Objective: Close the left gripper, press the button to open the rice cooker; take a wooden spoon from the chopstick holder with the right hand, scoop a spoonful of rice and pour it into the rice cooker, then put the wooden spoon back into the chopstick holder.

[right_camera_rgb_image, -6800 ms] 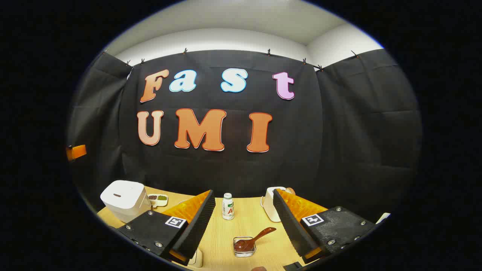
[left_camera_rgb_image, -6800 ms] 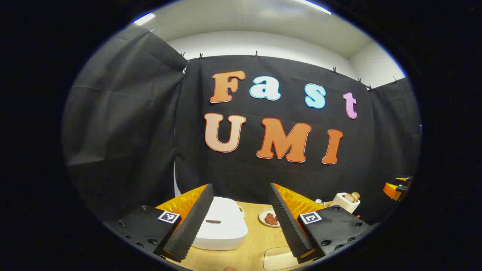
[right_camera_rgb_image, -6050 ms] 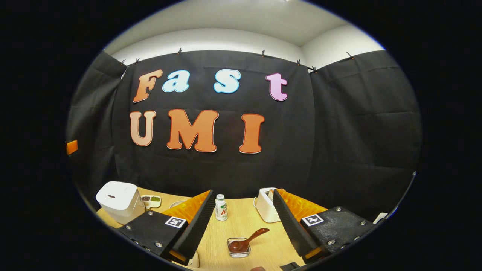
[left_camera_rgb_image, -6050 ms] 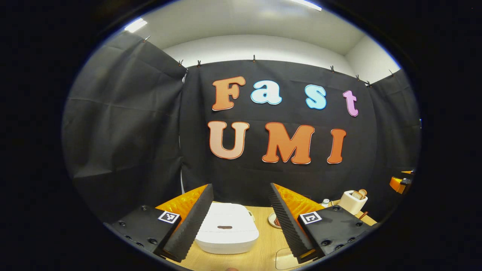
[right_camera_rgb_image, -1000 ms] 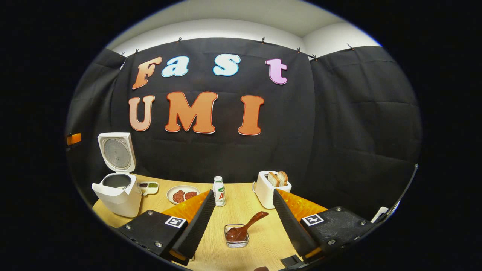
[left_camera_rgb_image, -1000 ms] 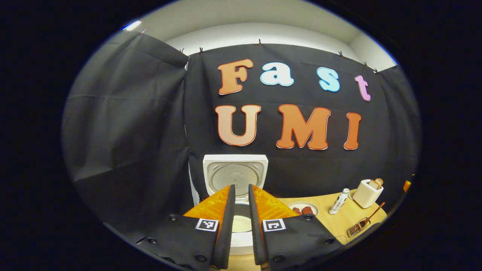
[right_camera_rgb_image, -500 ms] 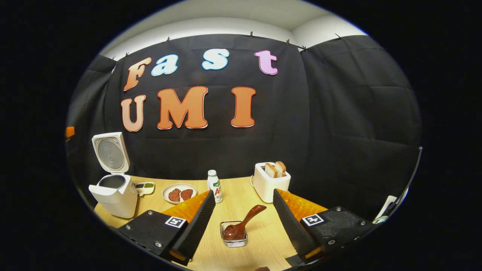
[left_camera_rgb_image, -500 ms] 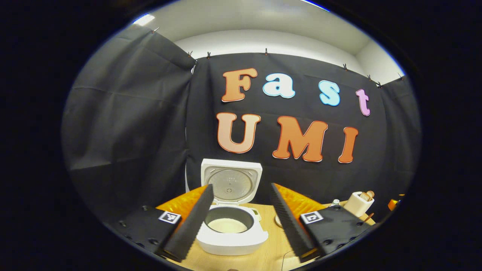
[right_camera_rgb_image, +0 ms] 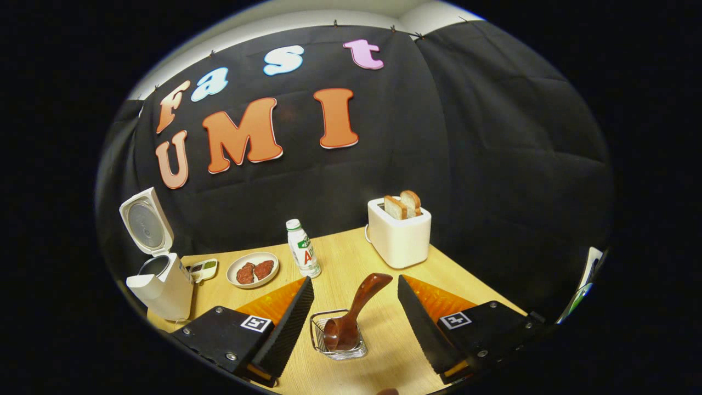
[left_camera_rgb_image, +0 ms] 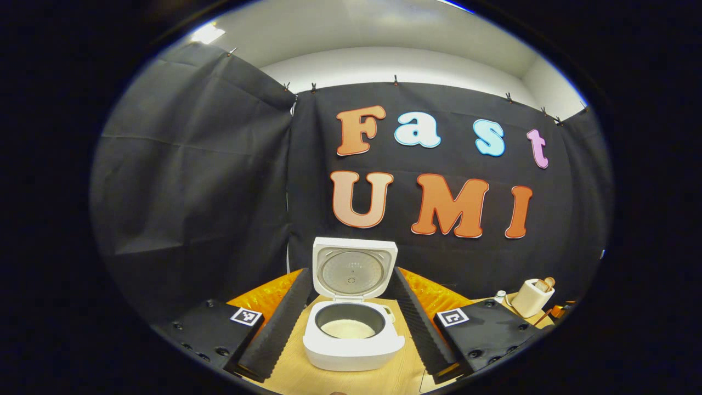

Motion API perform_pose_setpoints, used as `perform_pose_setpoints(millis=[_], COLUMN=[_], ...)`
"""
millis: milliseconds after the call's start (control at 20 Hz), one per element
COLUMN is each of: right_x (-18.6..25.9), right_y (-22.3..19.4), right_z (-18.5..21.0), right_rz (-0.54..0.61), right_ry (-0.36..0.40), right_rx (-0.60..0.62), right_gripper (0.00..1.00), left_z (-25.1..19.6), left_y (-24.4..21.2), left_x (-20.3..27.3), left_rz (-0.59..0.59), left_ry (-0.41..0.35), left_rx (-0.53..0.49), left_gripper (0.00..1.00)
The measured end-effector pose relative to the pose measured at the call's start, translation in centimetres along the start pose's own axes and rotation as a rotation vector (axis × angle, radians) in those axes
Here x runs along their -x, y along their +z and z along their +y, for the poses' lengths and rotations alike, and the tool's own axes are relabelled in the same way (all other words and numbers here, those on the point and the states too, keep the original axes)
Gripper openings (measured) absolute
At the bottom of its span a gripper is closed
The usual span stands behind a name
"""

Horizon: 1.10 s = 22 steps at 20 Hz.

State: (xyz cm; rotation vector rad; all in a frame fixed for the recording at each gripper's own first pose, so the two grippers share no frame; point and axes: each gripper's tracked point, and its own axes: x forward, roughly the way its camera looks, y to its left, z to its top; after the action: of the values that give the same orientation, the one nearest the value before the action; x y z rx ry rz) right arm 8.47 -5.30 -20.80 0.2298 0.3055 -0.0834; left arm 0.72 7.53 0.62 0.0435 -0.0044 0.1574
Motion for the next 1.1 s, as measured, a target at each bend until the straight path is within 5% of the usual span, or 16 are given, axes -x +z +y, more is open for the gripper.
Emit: perform_pose_setpoints(millis=[450, 800, 1100], right_x=[-6.8, -8.0, -6.6], right_y=[-5.8, -5.6, -3.4], right_z=[-1.2, 0.5, 1.5], right_rz=[0.163, 0.204, 0.135], right_ry=[-0.015, 0.031, 0.009], right_rx=[-0.156, -0.24, -0.134], right_gripper=[0.92, 0.23, 0.02], left_z=[2.7, 4.6, 5.6], left_y=[-1.6, -2.9, -2.9], left_x=[0.9, 1.2, 1.0], left_rz=[0.034, 0.066, 0.064], left_ry=[0.085, 0.133, 0.13], left_rx=[0.0, 0.01, 0.011], left_gripper=[0.97, 1.0, 1.0])
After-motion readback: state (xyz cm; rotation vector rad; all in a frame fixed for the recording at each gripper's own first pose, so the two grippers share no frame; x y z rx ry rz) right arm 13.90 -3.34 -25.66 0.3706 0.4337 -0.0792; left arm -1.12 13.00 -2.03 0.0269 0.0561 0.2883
